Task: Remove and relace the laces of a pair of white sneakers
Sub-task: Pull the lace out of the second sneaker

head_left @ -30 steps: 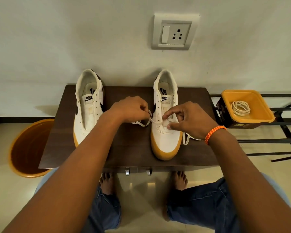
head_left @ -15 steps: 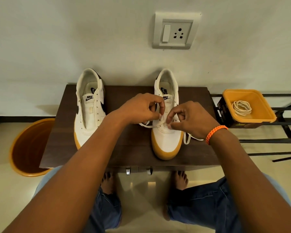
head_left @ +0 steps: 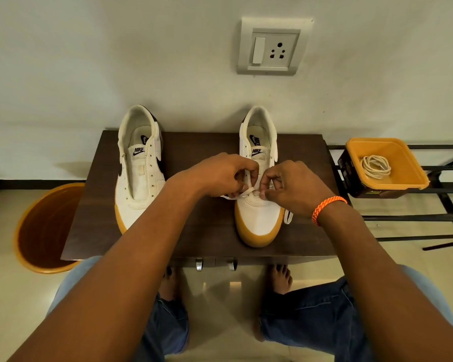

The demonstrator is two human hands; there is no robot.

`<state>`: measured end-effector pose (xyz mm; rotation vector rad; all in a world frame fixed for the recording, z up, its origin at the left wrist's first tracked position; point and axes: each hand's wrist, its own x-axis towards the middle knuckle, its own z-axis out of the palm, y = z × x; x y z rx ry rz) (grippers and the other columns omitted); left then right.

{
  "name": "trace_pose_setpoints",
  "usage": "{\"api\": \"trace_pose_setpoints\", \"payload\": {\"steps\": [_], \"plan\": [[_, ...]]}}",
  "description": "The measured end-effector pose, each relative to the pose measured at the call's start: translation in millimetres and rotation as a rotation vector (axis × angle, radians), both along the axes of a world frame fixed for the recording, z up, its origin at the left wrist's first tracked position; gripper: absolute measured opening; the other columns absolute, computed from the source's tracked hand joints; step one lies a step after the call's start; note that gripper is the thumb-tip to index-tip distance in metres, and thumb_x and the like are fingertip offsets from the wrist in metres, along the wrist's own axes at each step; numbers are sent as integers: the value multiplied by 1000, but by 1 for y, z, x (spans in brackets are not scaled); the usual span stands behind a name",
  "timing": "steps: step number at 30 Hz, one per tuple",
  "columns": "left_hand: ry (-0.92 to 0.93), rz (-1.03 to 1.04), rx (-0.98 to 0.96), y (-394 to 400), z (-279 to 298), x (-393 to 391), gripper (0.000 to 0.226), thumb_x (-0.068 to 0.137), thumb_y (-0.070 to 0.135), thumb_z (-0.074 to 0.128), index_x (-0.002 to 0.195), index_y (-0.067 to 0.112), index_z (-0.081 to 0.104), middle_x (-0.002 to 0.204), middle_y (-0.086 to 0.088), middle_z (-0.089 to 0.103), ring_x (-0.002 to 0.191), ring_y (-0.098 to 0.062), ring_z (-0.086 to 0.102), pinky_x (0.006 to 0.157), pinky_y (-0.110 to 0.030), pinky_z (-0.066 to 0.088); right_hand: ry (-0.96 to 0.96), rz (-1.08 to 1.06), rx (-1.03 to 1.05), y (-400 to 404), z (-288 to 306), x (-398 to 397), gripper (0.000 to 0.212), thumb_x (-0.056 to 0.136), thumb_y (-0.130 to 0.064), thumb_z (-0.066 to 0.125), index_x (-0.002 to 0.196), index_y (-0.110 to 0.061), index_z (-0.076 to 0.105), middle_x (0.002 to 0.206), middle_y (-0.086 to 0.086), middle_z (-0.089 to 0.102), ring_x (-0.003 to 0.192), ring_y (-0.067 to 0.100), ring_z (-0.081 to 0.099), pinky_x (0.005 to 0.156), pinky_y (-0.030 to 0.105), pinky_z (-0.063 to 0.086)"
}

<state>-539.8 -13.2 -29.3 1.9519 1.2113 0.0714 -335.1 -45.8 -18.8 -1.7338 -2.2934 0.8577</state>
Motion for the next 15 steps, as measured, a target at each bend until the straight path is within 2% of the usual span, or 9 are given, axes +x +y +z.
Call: {"api": "trace_pose_setpoints", "payload": {"steps": [5,10,15], "plan": [[16,-18,-7,0,1,0,29,98,5,64,109,32,65,87,8,70,81,-6,69,73,-21,50,-25,17,72,-1,3,-3,6,89,-18,77,83,-17,76,63,-15,54,61,7,54,82,33,57],[6,-21,-36,0,0,0,29,100,7,63,110,34,64,87,9,66,78,-4,66,67,-16,43,-39,-7,79,1,1,-3,10,87,-19,79,79,-19,72,68,-9,61,65,7,57,86,32,58],[-10,-33,-65,2,-3,-2,25,100,8,65,108,31,66,91,9,68,82,-6,70,74,-23,50,-54,-48,91,2,-5,-3,18,83,-19,80,72,-17,66,67,-3,61,69,16,58,73,32,55]]}}
